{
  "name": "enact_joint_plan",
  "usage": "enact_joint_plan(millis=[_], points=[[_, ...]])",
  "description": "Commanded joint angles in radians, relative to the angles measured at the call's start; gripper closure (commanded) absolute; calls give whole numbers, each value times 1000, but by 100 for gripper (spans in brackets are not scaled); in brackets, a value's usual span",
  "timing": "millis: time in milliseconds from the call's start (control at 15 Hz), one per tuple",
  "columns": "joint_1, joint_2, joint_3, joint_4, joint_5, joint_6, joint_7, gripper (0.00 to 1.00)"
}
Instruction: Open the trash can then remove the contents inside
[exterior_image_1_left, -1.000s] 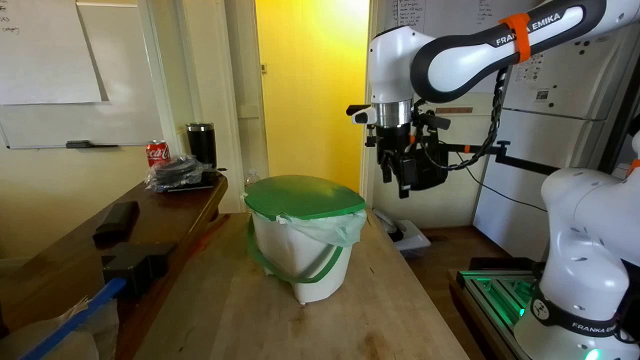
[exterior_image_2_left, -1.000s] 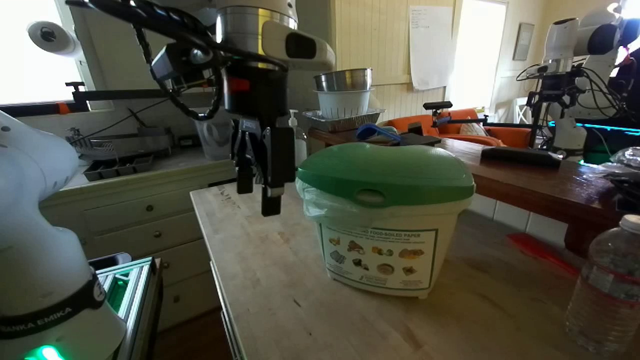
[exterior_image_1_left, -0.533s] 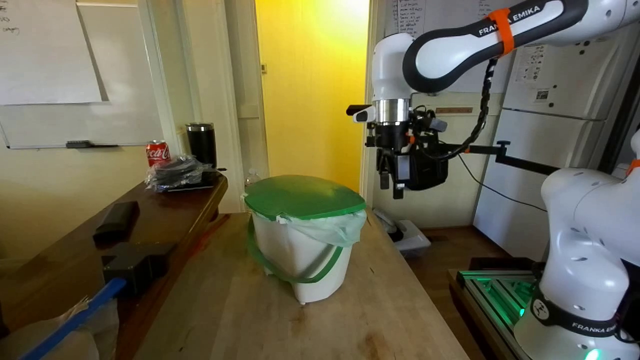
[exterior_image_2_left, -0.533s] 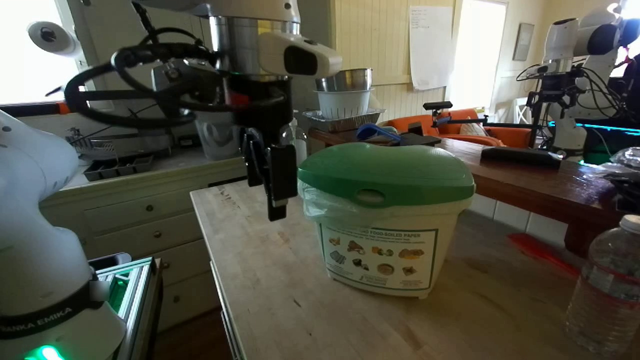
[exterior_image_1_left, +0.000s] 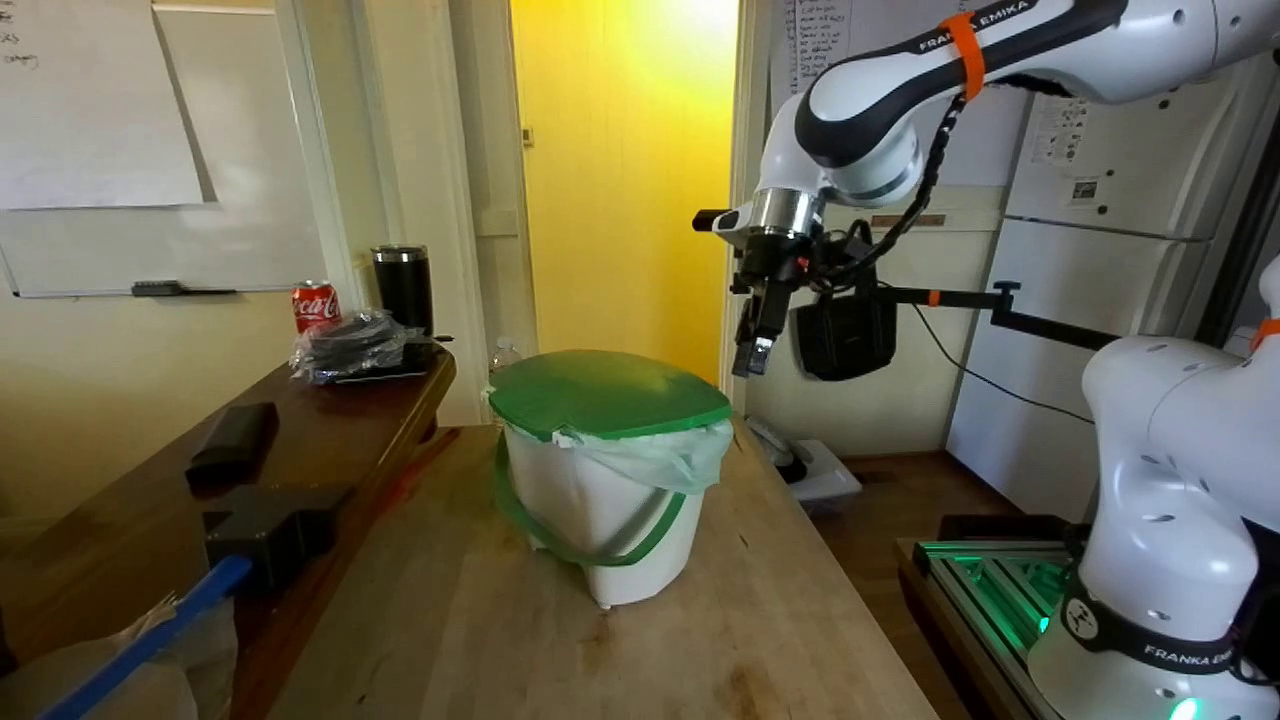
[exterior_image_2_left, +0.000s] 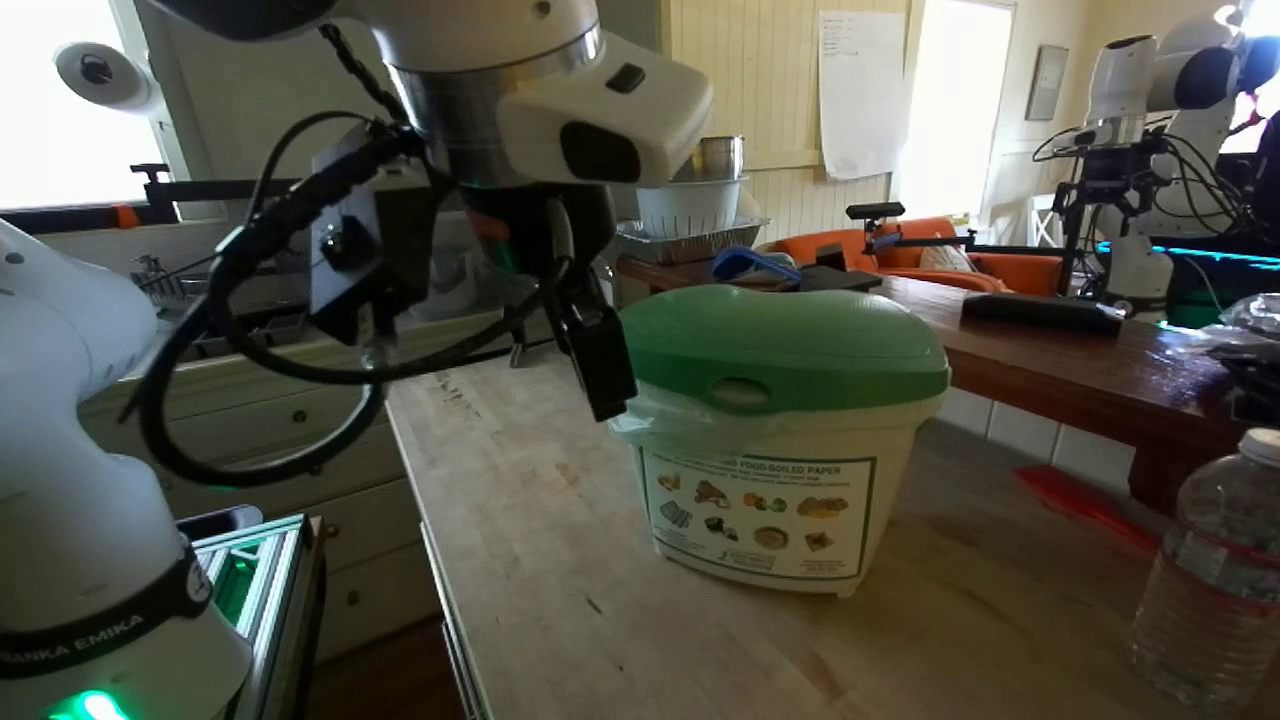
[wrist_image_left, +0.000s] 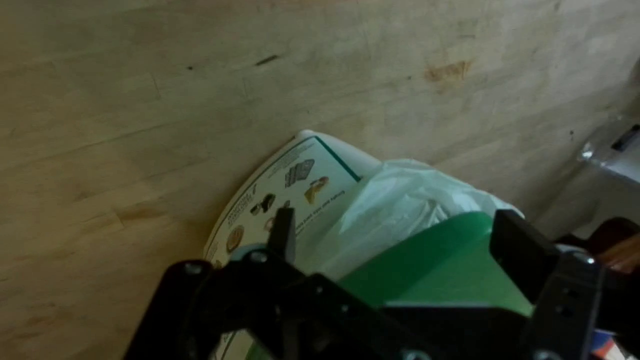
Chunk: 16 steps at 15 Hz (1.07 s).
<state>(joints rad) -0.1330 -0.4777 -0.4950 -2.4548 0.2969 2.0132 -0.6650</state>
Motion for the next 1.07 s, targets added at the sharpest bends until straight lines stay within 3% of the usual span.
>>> enact_joint_plan(millis=[0, 533, 1000], points=[[10, 52, -19, 5, 158, 61, -33, 0], [-6, 141, 0, 11, 471, 98, -62, 0], [-56, 182, 40, 12, 566, 95, -65, 0]])
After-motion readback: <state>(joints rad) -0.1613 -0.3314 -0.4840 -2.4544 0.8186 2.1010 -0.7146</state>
